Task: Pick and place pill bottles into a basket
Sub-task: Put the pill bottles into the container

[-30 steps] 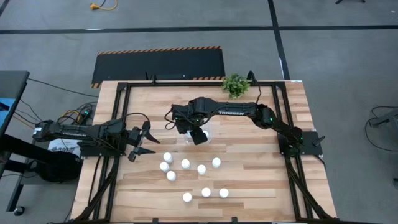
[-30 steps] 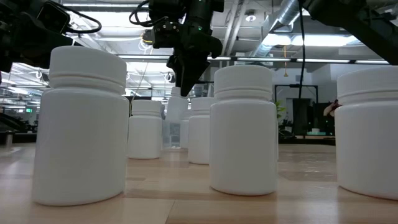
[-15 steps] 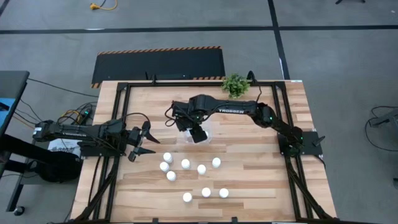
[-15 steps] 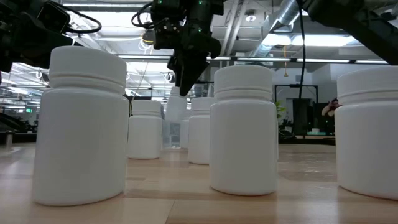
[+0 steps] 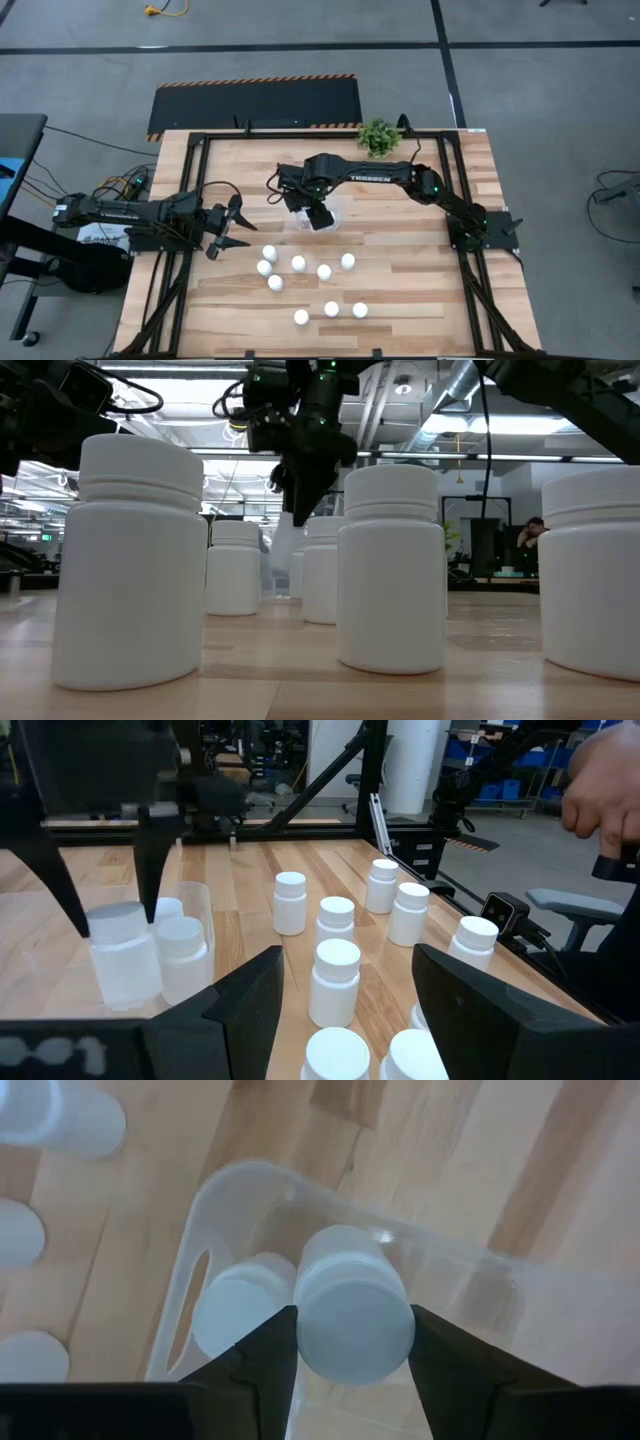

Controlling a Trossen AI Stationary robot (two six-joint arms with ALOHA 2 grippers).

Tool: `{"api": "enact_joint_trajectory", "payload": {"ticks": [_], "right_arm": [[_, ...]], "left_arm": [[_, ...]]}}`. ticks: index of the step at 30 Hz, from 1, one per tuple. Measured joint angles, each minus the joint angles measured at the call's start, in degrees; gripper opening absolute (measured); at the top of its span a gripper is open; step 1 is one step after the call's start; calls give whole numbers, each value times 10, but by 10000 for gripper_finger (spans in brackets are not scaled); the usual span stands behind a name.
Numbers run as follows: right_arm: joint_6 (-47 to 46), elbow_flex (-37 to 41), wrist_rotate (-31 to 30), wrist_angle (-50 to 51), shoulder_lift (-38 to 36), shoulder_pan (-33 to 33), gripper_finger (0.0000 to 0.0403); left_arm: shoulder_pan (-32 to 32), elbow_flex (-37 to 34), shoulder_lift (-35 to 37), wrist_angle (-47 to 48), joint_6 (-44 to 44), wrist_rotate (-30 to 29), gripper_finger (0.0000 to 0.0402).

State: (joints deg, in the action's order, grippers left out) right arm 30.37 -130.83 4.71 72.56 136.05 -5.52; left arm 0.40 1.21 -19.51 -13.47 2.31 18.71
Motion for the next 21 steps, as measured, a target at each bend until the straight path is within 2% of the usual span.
{"api": "enact_joint_trajectory", "payload": {"ticks": [4,12,21], "right_arm": [[1,14,0,1,0,0,160],[1,16,0,-6,0,-1,179],[1,16,0,-8,1,0,168]], "left_arm": [[0,0,0,0,0,0,211],[0,0,0,0,0,0,211],[0,0,0,0,0,0,211]]}}
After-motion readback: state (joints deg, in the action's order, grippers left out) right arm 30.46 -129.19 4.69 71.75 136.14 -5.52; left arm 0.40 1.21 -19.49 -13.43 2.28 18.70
